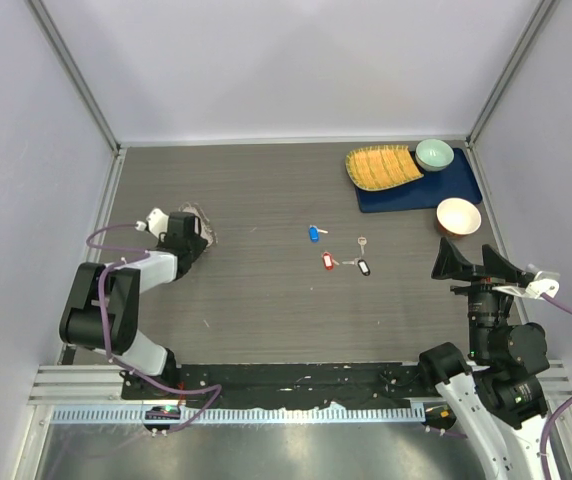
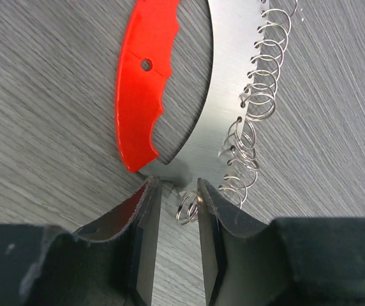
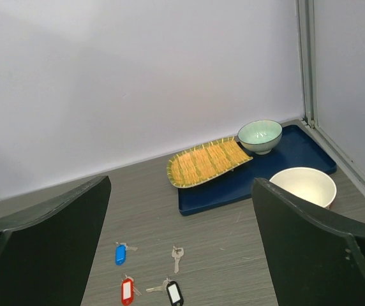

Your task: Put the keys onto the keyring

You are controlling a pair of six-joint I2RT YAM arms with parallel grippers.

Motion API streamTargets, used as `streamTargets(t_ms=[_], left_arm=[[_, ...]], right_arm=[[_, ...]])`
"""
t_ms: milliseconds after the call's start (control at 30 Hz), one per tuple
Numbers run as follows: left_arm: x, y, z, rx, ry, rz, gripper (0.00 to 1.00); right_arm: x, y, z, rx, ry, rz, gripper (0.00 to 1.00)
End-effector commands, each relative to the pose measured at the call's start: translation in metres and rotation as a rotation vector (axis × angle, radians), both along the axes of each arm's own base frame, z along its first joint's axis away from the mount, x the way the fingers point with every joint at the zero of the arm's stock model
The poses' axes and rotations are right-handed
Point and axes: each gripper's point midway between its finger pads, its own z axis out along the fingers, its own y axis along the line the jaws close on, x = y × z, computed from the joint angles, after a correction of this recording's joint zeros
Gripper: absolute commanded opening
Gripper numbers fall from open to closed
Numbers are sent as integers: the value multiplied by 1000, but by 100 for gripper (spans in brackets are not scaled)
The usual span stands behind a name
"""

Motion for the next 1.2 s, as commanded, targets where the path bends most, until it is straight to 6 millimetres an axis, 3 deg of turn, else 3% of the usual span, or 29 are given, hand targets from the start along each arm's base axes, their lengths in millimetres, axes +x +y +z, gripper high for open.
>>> streamTargets(t_ms=[0,233,600,633,700,833,867,1067,1167], left_arm=[[2,-8,-3,-37,14,-29,31],[-14,-13,-3,-63,47,-53,31],[-11,-26,-10,-103,79,-104,30],[-10,-27,-10,-105,78,-108,24],[-10,-29,-10,-119,81,-118,22],[-15,-35,-5,-145,87,-144,3],[-16,-35,-2,-146,88,-146,2],[-48,-39,9,-99,147,-181,0],[-75,-50,10,-82,204,-225,0]], right_arm=[[-8,-1,19,20,-52,13,100],[-8,-1,19,23,-53,13,100],[-8,-1,19,25,-53,14,100],[-8,-1,19,25,-54,14,100],[-8,-1,19,25,-53,14,100],[-8,-1,19,24,-51,11,100],[-8,-1,19,24,-52,15,100],[-8,0,18,22,-51,20,100],[-8,2,19,20,-52,29,100]])
